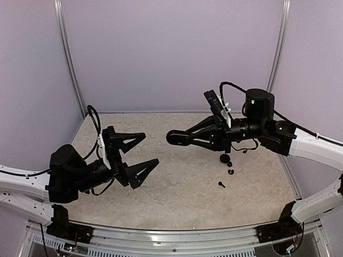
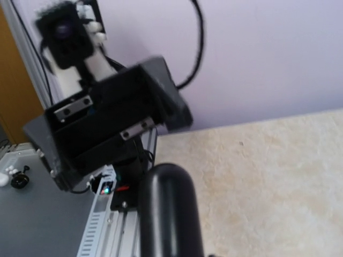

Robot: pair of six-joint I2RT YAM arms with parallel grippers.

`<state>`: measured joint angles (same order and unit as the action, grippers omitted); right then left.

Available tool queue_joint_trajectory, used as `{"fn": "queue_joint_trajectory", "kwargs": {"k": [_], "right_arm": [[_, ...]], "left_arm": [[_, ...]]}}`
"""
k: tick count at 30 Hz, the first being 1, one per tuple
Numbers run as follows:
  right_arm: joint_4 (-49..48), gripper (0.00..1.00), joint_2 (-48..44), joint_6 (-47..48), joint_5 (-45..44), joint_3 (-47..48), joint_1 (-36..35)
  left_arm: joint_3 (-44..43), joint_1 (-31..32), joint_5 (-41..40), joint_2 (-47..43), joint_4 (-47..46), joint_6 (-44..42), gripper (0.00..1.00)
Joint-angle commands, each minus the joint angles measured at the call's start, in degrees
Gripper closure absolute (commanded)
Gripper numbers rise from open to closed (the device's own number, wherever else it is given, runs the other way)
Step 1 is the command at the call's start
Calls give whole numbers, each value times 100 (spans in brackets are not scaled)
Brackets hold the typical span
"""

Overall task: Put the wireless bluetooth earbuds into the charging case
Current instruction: Pass from the right arm to the left

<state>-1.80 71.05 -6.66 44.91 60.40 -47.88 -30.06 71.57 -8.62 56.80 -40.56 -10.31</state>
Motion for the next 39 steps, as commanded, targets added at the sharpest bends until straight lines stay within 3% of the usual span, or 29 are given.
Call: {"fn": "queue_joint_trajectory", "kwargs": {"k": [1,12,22,27,39], "right_arm": [[-623,87,64,58,350,134,-8],[-822,88,396,43,502,309,-343],[-971,88,449,16,475,269,-415],[-980,88,446,7,467,253,-420],[-1120,88,430,-88,453,170,-424]], "left_arm": [[-274,-270,1157,52,112,957,14],[-740,-424,1294,802,29,1614,39],[-593,-476,1458,1079,-735,1952,51],[-498,-476,1482,1198,-1208,2095,51],[-496,-477,1532,1363,-1371,2076,59]]}}
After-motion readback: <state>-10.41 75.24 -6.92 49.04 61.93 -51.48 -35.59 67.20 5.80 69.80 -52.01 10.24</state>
